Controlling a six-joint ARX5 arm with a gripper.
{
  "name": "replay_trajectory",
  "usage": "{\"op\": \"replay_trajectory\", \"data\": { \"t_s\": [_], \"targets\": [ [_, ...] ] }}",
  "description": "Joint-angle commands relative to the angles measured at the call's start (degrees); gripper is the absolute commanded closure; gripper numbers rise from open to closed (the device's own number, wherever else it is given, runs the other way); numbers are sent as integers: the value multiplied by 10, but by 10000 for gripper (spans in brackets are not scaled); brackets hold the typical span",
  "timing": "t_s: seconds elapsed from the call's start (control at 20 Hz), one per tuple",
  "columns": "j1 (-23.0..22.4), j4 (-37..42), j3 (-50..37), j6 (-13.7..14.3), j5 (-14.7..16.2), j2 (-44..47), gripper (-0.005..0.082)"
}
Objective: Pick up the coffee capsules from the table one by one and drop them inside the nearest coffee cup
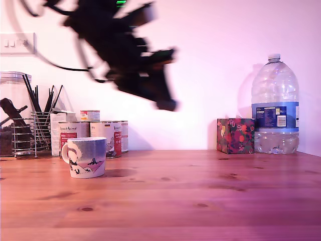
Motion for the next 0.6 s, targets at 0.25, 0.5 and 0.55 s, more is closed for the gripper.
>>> {"op": "replay_trajectory", "data": {
  "t_s": [0.25, 0.5, 0.55],
  "targets": [
    [72, 16, -102, -19, -34, -103, 554],
    [136, 15, -145, -20, -51, -156, 554],
    [147, 13, -146, -20, -51, -161, 554]
  ]
}}
